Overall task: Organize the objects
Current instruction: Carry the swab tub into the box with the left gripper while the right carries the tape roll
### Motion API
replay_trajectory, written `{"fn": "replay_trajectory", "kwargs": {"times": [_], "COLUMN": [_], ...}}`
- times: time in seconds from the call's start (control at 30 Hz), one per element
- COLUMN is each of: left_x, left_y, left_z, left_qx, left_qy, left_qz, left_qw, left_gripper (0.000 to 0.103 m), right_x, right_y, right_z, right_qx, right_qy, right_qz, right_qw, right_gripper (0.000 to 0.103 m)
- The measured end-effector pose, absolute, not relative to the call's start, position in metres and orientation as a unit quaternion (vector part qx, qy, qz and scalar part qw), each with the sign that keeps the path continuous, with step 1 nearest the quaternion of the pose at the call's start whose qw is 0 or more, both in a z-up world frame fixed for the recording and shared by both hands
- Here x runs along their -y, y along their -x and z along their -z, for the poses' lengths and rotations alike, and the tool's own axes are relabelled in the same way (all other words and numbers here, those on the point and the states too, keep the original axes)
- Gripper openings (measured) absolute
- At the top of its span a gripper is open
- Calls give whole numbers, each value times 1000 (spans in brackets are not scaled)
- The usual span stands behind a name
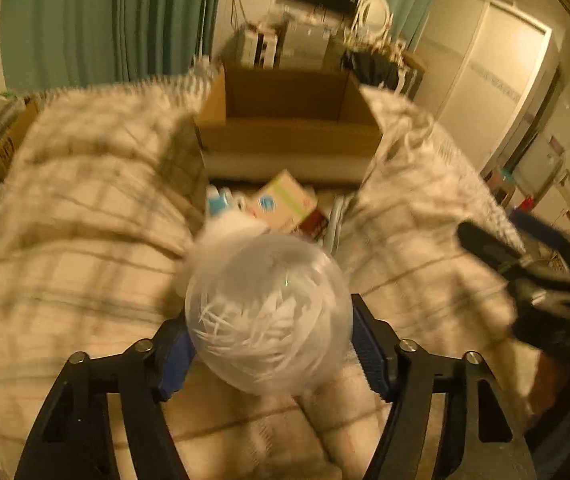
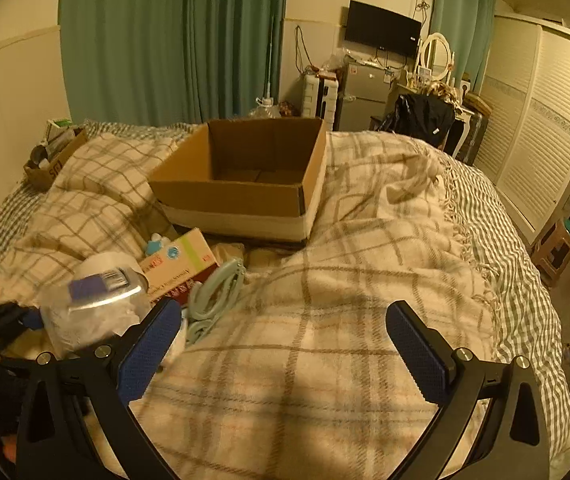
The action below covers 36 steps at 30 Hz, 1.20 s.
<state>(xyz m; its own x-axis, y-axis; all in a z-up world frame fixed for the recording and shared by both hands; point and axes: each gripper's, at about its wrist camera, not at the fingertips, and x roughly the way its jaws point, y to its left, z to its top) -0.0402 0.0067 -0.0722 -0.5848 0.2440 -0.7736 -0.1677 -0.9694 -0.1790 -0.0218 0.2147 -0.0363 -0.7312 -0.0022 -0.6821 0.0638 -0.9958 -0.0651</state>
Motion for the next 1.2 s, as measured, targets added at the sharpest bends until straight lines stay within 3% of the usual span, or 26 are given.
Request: {"fn": "replay_trajectory", "kwargs": {"times": [0.4,0.7,0.77,0.87,0.9,1.03,1.2], "left_x": [61,93,98,103,104,103,101], "left_y": [40,57,61,66,68,72,73], "left_z": [32,52,58,61,62,70,68], "left_qx": [83,73,72,78,77,76,77], "left_qy": [379,377,381,380,380,385,384], "left_qz": [-919,-923,-922,-921,-921,-919,-919], "left_qw": [72,22,19,26,27,36,44], "left_gripper": [65,65,65,65,65,65,65], "right_x": [-164,-100,-93,-97,-98,-102,-104], "right_y": [17,42,49,65,68,74,69], "right_z": [19,69,88,112,117,127,109], "right_qx": [-73,-128,-142,-136,-134,-133,-129], "right_qy": [-358,-423,-450,-493,-503,-520,-500], "right_qz": [929,891,875,855,850,840,853], "right_qw": [61,107,105,85,83,74,79], "right_gripper": [102,97,87,65,51,19,5]}}
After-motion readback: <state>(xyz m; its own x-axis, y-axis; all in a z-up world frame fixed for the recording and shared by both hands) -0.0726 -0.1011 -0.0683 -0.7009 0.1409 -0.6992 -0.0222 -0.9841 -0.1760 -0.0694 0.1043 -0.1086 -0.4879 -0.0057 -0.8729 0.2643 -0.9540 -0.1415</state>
